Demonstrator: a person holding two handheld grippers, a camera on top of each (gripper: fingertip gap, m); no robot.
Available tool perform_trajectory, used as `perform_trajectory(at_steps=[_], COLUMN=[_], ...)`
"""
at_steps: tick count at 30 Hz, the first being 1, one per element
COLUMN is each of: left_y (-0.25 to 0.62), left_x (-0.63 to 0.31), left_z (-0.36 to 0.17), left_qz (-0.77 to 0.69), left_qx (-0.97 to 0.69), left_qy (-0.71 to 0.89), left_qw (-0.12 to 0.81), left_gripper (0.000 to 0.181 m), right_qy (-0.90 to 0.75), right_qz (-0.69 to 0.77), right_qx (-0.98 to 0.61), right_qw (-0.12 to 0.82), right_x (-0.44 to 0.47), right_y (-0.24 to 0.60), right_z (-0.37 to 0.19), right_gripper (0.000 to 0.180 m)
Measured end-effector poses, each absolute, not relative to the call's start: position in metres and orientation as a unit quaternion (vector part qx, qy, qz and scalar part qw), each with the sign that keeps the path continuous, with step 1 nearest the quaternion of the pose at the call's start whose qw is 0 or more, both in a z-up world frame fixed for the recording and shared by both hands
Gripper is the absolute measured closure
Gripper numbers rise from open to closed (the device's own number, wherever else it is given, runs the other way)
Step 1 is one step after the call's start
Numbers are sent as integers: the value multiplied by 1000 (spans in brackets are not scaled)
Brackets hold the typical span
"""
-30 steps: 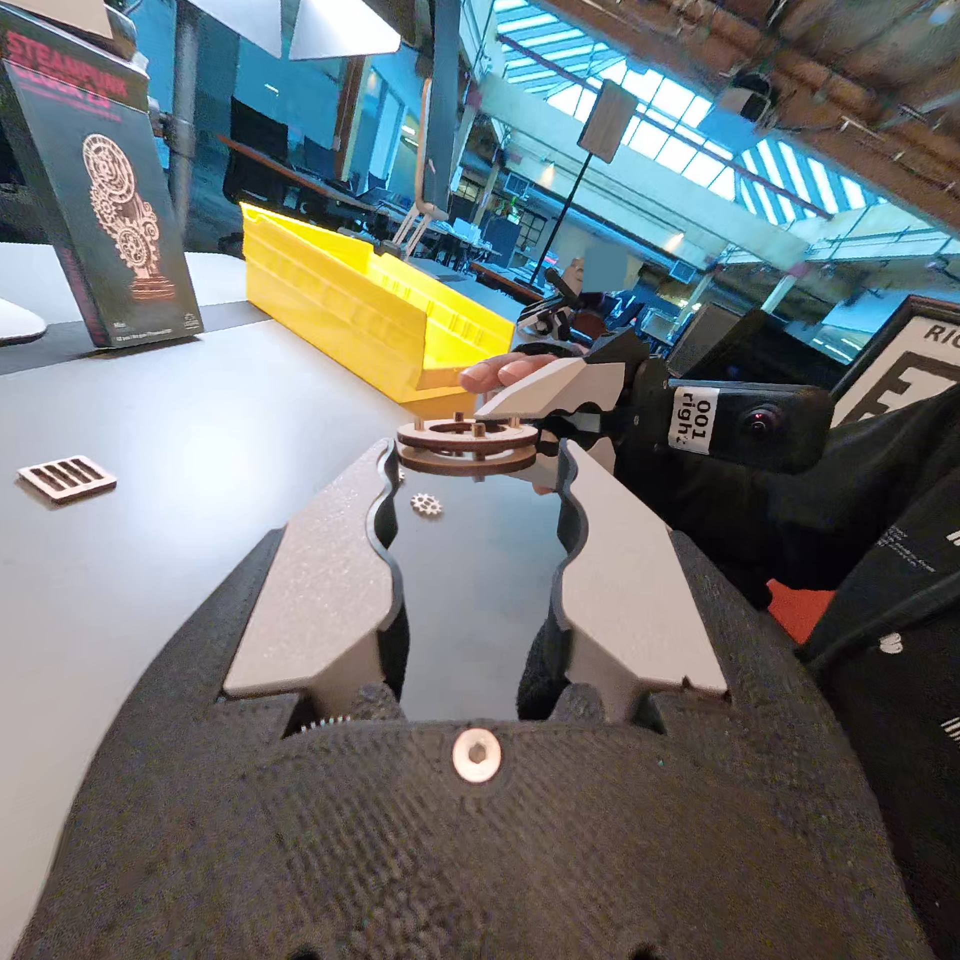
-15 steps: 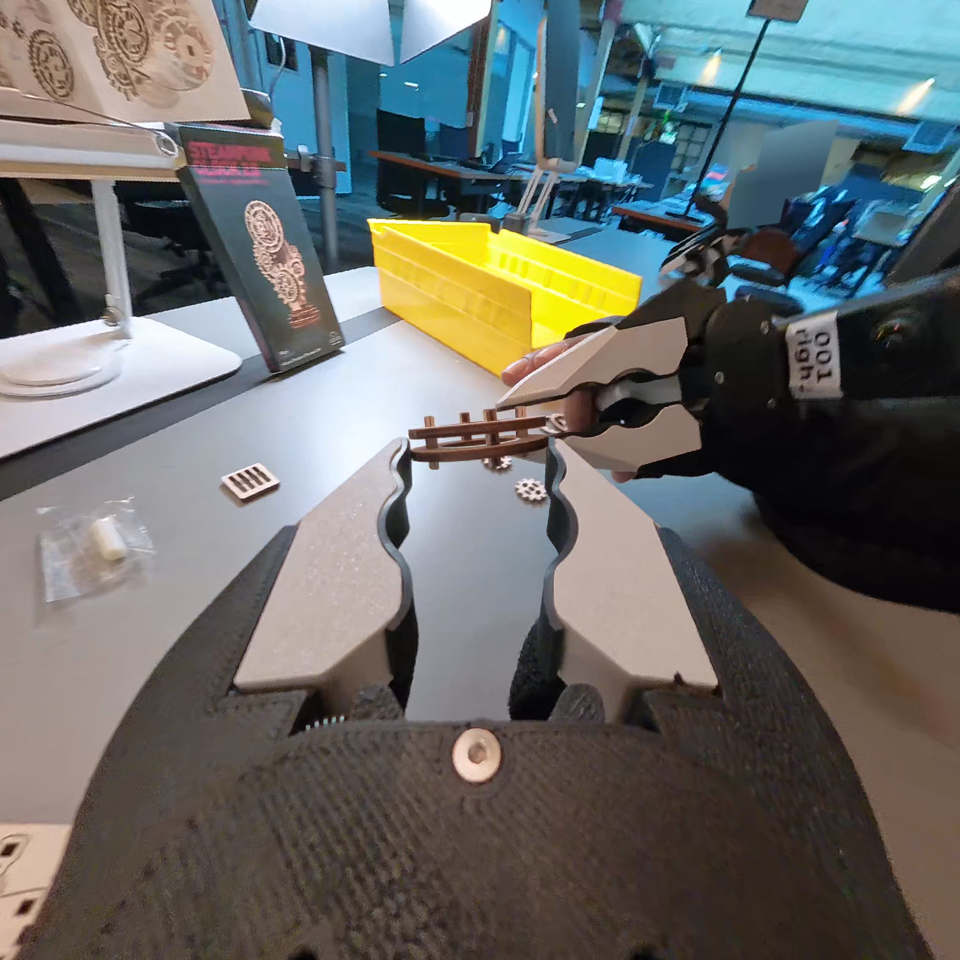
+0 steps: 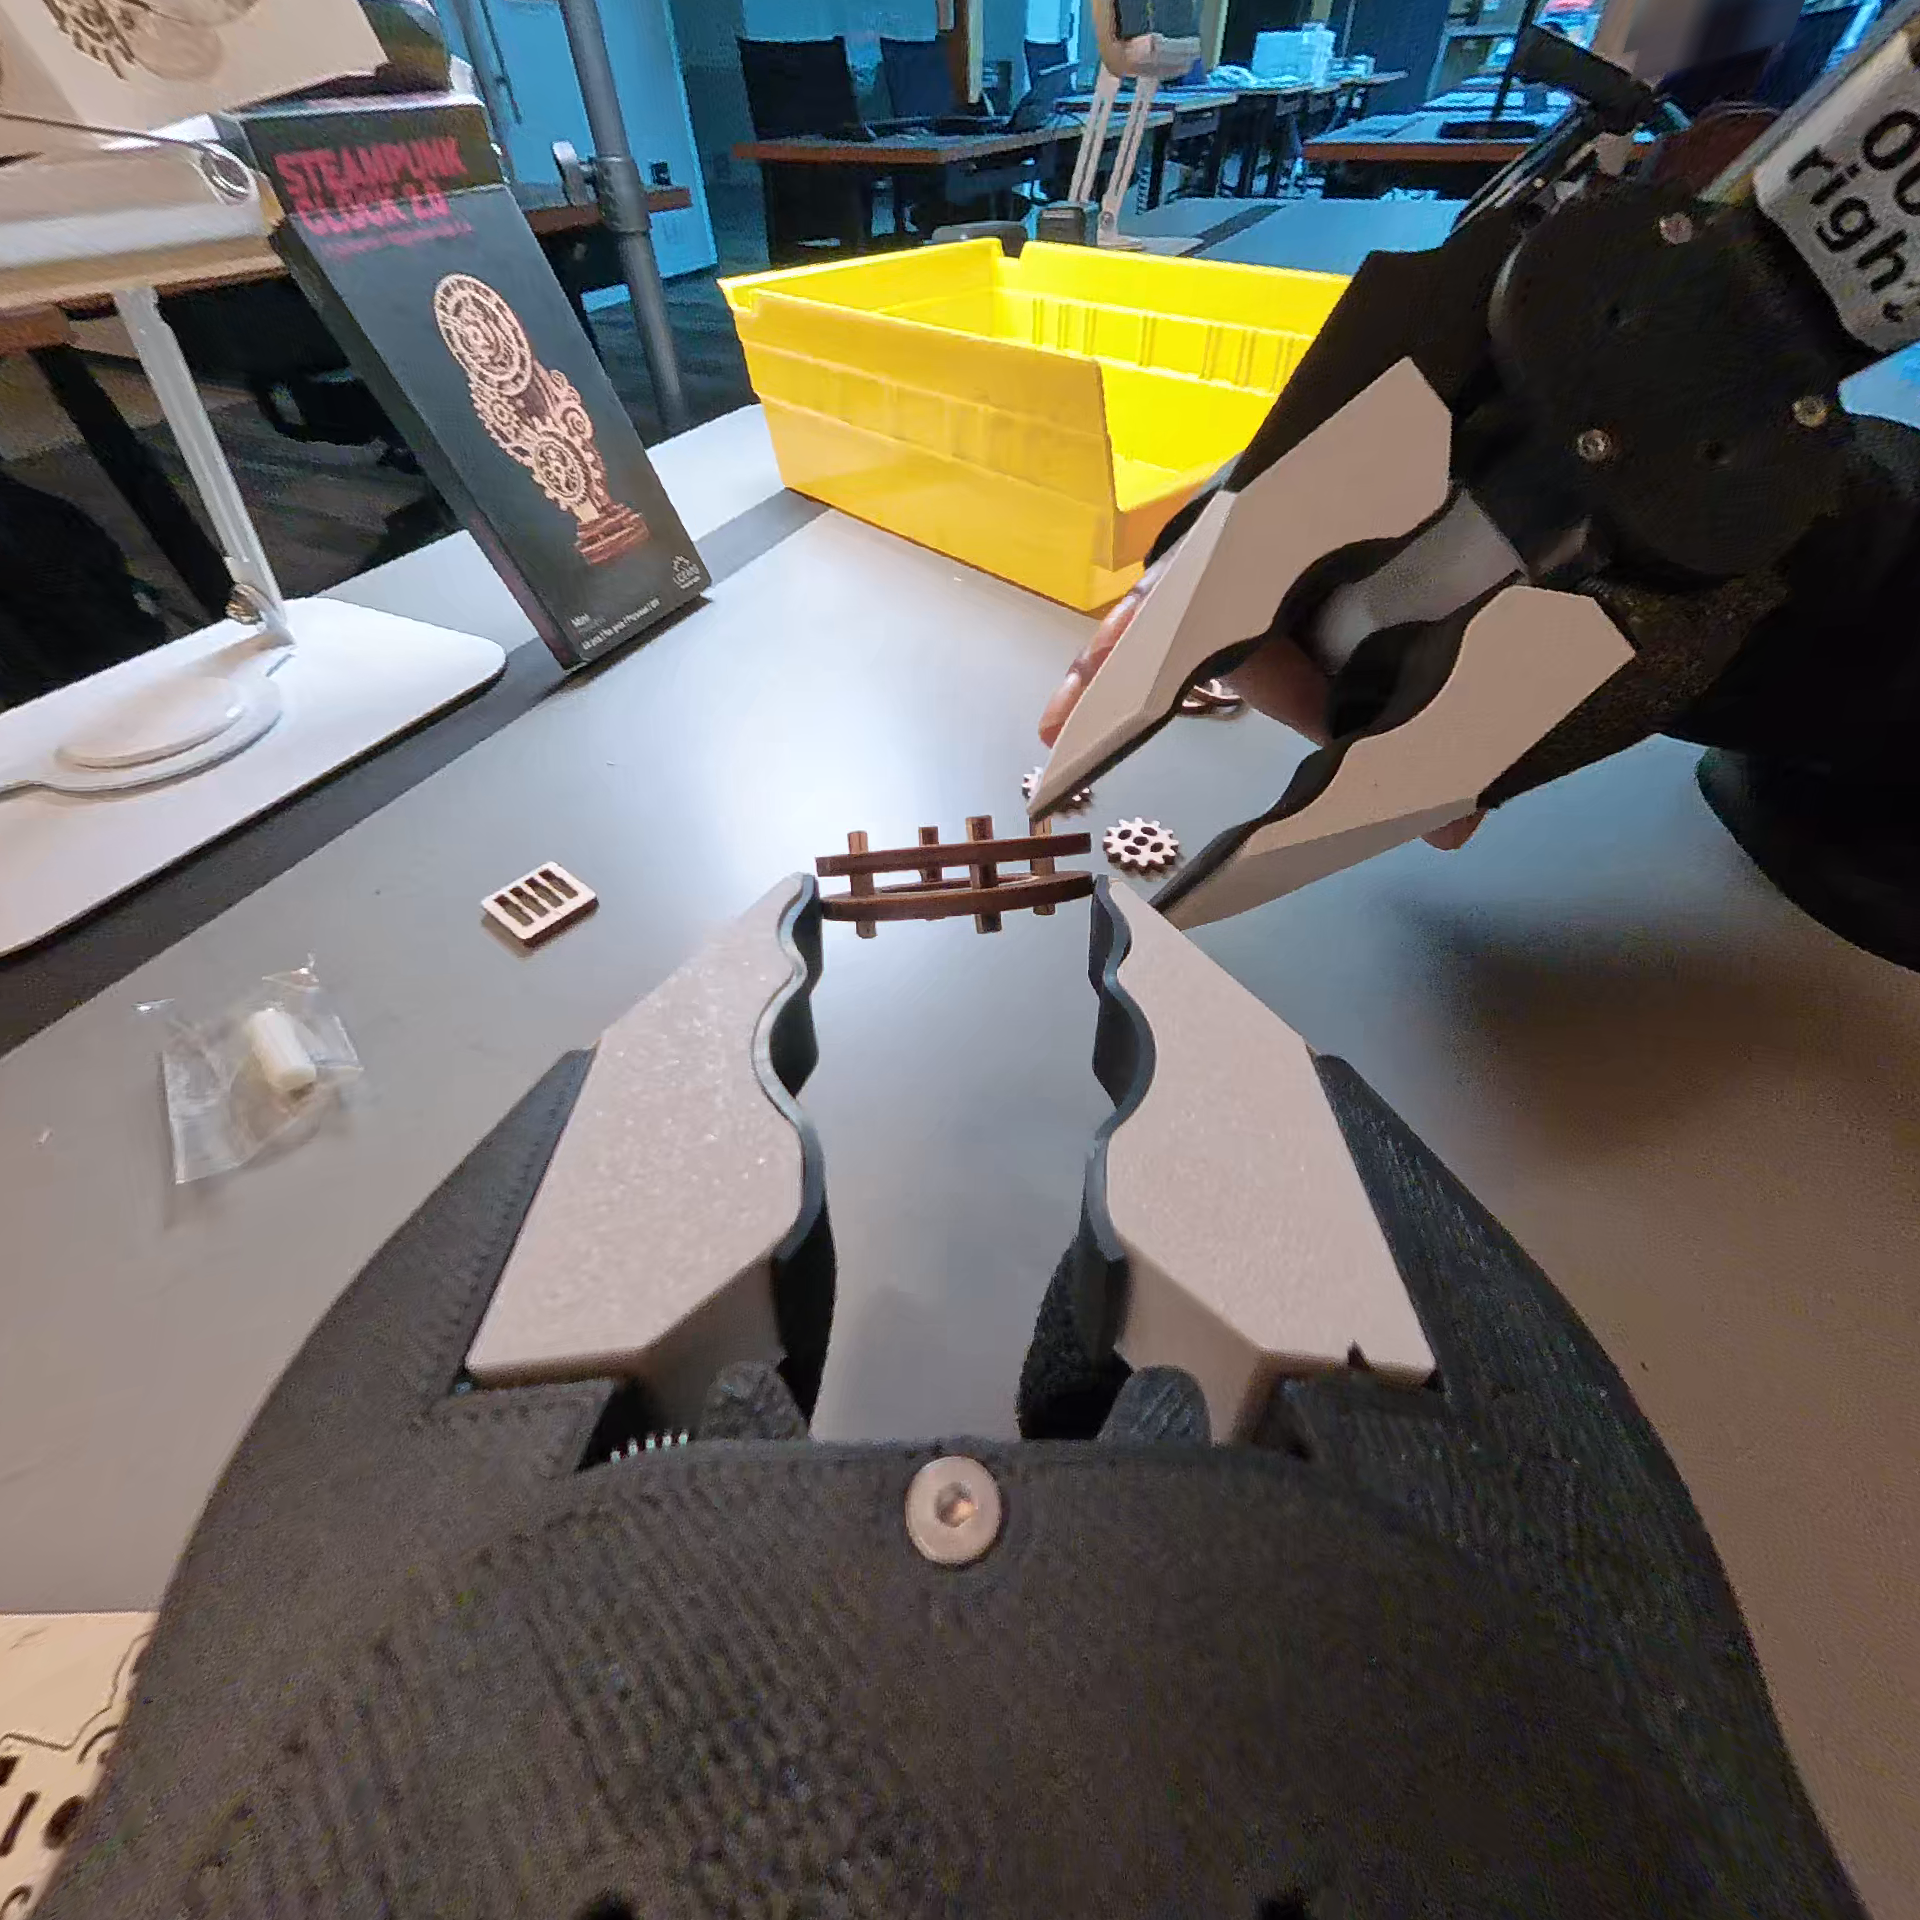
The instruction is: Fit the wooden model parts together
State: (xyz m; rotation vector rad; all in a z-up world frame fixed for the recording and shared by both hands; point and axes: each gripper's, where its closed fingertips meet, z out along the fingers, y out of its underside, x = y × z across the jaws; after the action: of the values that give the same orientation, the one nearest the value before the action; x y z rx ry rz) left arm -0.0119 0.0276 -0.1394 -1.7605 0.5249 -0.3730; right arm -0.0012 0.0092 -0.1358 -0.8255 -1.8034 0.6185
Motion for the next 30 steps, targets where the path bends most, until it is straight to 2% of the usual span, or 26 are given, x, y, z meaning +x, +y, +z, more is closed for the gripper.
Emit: perform_trajectory(at_steps=[5,10,14,18,20,25,30], left_y=[20,18,18,18,17,15,17], left_x=[-6,-5,-10,-13,-13,-17,-17], left_z=[-140,-144,-155,-169,-178,-196,-198], left_qz=[-195,-205,-200,-174,-158,-109,-71], left_qx=[-747,-752,-771,-797,-810,-835,-832], left_qy=[251,258,258,266,276,294,317], left_qw=[584,571,547,514,493,452,450], left_gripper=[130,130,116,122,122,127,128], right_qy=[-771,-792,-825,-852,-856,-845,-818], right_qz=[234,170,59,7,9,67,154], right_qx=[-327,-286,-265,-242,-252,-300,-373], right_qw=[494,512,496,464,452,437,409], right_x=[3,3,5,4,1,5,8], right_y=[7,6,24,22,20,17,14], right_z=[-141,-146,-172,-195,-200,-193,-186], right_gripper=[155,163,165,165,164,147,154])
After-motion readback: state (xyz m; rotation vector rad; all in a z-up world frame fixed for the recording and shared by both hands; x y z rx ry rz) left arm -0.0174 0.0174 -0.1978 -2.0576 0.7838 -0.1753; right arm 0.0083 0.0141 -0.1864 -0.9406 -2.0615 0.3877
